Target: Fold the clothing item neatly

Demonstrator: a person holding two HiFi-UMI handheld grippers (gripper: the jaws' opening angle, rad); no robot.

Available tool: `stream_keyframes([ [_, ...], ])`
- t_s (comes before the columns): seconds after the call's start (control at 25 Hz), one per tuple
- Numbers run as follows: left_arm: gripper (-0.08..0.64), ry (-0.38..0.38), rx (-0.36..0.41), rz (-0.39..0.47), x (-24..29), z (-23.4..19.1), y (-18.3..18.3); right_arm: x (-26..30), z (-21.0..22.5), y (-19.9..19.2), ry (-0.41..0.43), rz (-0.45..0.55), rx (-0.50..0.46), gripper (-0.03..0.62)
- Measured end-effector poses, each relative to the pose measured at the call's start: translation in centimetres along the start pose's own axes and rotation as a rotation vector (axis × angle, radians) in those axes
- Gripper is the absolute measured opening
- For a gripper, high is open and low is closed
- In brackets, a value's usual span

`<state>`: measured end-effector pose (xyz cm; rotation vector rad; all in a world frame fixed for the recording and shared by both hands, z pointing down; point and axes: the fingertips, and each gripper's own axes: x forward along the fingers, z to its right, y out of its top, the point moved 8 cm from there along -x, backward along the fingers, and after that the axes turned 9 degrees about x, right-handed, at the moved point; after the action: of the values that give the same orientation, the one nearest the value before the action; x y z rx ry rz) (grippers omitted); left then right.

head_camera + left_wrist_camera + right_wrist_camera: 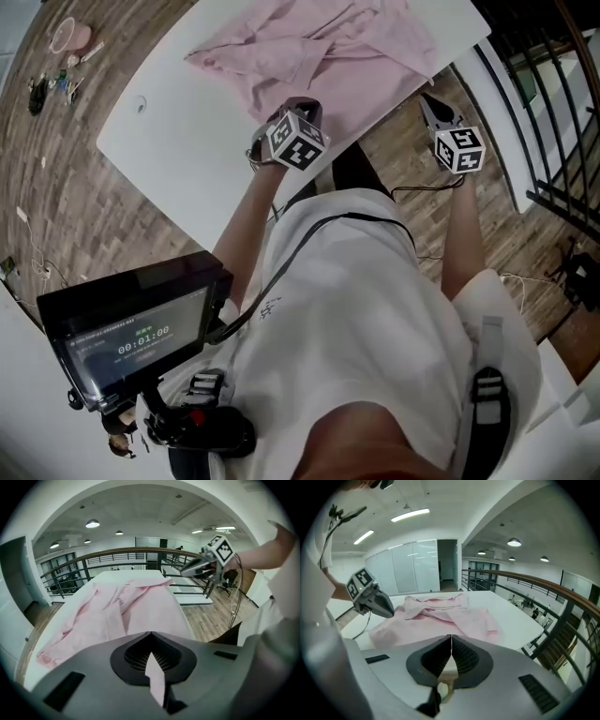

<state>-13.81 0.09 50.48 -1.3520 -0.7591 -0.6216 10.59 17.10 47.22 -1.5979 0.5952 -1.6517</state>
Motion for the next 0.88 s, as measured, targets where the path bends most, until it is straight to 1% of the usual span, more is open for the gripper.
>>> stream_keyframes([
  [0.12, 0.003, -0.031, 0.01, -0.009, 2.2, 3.1, 2.3, 1.6, 5.0, 1.3, 0.019, -0.014, -0.092, 0.008],
  [0.2, 0.003, -0.049, 0.012, -0.031, 3.9, 4.5, 3.6, 3.1, 8.1, 2.2, 0.05, -0.043, -0.149, 0.045],
  [0.28, 0.003, -0.057, -0.007, -0.05, 5.6, 5.3, 4.9, 4.6, 10.7, 2.9, 0.074, -0.092, -0.242, 0.071],
  [0.36, 0.003, -0.056, -0.035, -0.06, 6.9, 5.7, 6.1, 6.2, 12.6, 3.6, 0.109, -0.145, -0.361, 0.091],
  [0.52, 0.003, -0.044, -0.094, -0.089, 8.8, 5.6, 7.5, 9.6, 13.7, 4.4, 0.246, -0.228, -0.572, 0.121],
  [0.6, 0.003, -0.033, -0.123, -0.116, 9.8, 5.2, 7.7, 11.5, 13.6, 4.2, 0.311, -0.275, -0.653, 0.124],
  [0.72, 0.003, 0.008, -0.127, -0.153, 10.9, 4.2, 8.1, 13.9, 13.5, 4.0, 0.379, -0.331, -0.708, 0.123],
  [0.76, 0.003, 0.021, -0.127, -0.159, 11.3, 3.9, 8.3, 14.3, 13.5, 4.2, 0.398, -0.347, -0.72, 0.112],
  [0.8, 0.003, 0.028, -0.134, -0.163, 11.6, 3.6, 8.6, 14.4, 13.5, 4.6, 0.417, -0.359, -0.73, 0.077],
  [0.88, 0.003, 0.031, -0.159, -0.168, 12.0, 3.5, 9.0, 13.6, 13.4, 6.0, 0.457, -0.37, -0.733, 0.031],
])
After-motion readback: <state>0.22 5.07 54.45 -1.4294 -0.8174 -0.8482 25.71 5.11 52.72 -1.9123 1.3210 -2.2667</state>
